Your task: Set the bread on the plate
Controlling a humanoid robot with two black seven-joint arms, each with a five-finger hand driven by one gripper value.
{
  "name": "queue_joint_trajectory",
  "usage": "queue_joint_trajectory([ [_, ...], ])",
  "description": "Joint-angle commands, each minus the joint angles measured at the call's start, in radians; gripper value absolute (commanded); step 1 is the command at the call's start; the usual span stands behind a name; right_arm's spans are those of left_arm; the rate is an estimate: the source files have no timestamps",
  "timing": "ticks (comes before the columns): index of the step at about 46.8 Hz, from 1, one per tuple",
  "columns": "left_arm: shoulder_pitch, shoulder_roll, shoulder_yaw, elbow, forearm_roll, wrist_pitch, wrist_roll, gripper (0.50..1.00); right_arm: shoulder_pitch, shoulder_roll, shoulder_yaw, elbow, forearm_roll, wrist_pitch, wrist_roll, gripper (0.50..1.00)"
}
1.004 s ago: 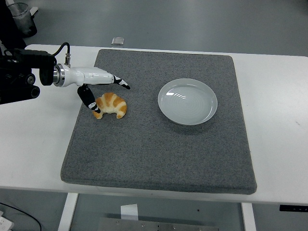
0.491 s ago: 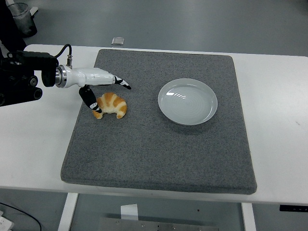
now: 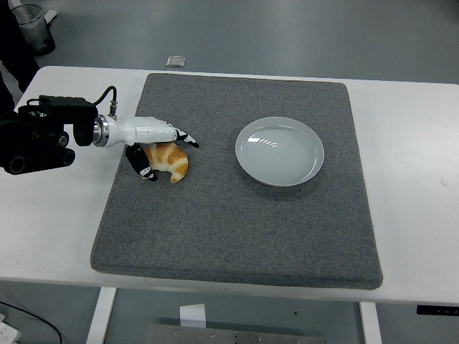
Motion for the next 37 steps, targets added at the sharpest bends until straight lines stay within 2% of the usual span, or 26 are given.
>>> queue_joint_trajectory([
  [1, 0.001, -0.007, 0.000, 0.009, 0.000, 0.000, 0.000, 0.977, 0.000, 0.000, 0.000, 0.000, 0.000, 0.000, 0.000, 0.932],
  [10, 0.006, -0.013, 0.000, 0.018, 0.000, 0.000, 0.000, 0.971, 0.000, 0.000, 0.000, 0.000, 0.000, 0.000, 0.000, 0.932],
  [15, 0.006, -0.013, 0.000, 0.021, 0.000, 0.002, 0.000, 0.924, 0.000, 0.000, 0.000, 0.000, 0.000, 0.000, 0.000, 0.932],
  [20, 0.008, -0.029, 0.000, 0.032, 0.000, 0.002, -0.002, 0.851, -0.001, 0.000, -0.001, 0.000, 0.000, 0.000, 0.000, 0.932],
  [26, 0.006, -0.045, 0.018, 0.051, 0.000, 0.016, -0.002, 0.707, 0.000, 0.000, 0.000, 0.000, 0.000, 0.000, 0.000, 0.932],
  [32, 0.005, -0.056, 0.028, 0.058, 0.000, 0.055, 0.000, 0.662, -0.001, 0.000, -0.001, 0.000, 0.000, -0.002, 0.000, 0.932],
  [34, 0.005, -0.059, 0.028, 0.060, 0.000, 0.060, 0.000, 0.590, 0.000, 0.000, -0.001, 0.000, 0.000, 0.000, 0.000, 0.932],
  [37, 0.000, -0.059, 0.028, 0.060, 0.000, 0.062, 0.002, 0.517, -0.001, 0.000, -0.001, 0.000, 0.000, 0.000, 0.000, 0.932],
])
